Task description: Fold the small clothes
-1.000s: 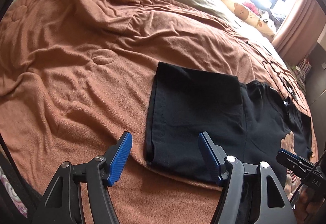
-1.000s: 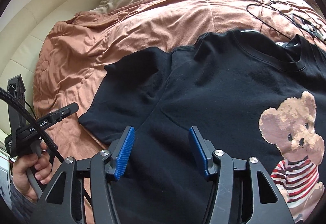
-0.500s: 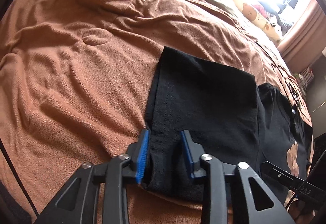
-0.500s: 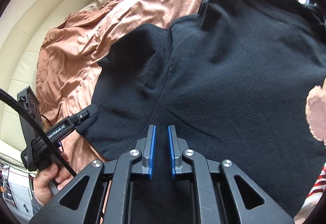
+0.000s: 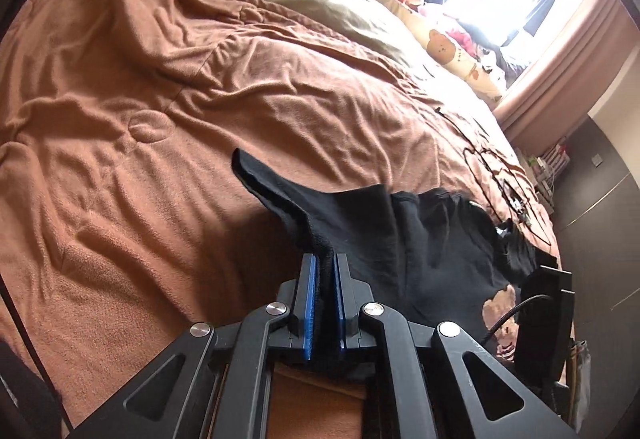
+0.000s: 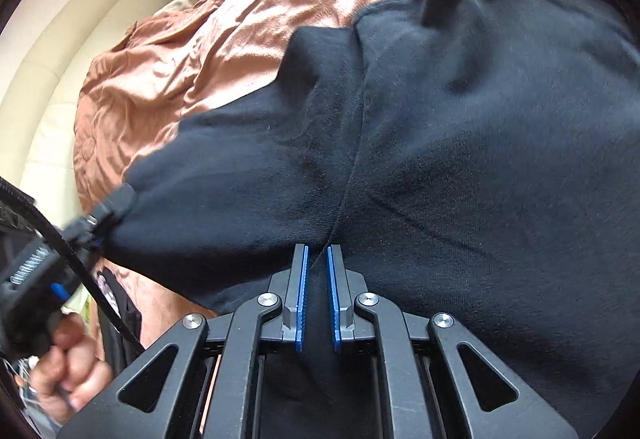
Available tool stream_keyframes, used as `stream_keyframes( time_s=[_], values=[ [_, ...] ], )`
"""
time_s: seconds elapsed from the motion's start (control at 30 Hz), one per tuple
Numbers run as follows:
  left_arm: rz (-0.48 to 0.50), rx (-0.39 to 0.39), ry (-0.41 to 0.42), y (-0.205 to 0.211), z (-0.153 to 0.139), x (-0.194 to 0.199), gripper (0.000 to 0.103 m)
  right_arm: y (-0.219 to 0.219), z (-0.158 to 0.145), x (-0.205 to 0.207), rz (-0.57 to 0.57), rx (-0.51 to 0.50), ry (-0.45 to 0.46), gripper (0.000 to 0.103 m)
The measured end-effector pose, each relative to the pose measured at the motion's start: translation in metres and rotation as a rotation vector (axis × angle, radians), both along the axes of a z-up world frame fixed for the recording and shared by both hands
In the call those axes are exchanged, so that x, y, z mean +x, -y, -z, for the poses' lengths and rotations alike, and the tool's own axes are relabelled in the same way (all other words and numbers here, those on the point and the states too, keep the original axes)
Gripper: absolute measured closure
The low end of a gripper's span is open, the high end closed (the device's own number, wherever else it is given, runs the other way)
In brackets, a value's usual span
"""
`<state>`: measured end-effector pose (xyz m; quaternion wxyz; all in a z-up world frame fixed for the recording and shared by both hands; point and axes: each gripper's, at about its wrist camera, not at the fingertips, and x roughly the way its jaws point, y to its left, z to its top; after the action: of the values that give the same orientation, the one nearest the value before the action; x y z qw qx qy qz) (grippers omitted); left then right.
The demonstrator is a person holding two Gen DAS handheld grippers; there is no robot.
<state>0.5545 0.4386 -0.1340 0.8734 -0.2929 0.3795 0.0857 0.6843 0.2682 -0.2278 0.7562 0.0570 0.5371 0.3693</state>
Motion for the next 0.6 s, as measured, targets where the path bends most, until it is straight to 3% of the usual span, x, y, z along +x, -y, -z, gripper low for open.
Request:
stream_keyframes(
  time_s=[0.1, 0.13, 0.17, 0.2, 0.6],
  values=[
    [0.028, 0.005, 0.019, 0.013, -0.015, 0.006, 0.094, 0.009, -0.01, -0.005, -0.002, 0.005, 0.022, 0.09],
    [0.035, 0.003, 0.023, 0.016, -0.018, 0.008, 0.094, 0.014, -0.011, -0.006, 0.002, 0.012, 0.023, 0.075],
    [0.043, 0.003, 0.028, 0.02, -0.022, 0.011, 0.094, 0.018, -0.012, -0.009, 0.013, 0.016, 0.029, 0.053],
    [0.049, 0.008, 0.032, 0.024, -0.024, 0.013, 0.094, 0.026, -0.016, -0.009, 0.033, 0.024, 0.04, 0.045],
    [0.179, -0.018, 0.054, 0.094, -0.038, 0.035, 0.095, 0.104, -0.05, -0.01, 0.154, 0.053, 0.052, 0.042]
  ],
)
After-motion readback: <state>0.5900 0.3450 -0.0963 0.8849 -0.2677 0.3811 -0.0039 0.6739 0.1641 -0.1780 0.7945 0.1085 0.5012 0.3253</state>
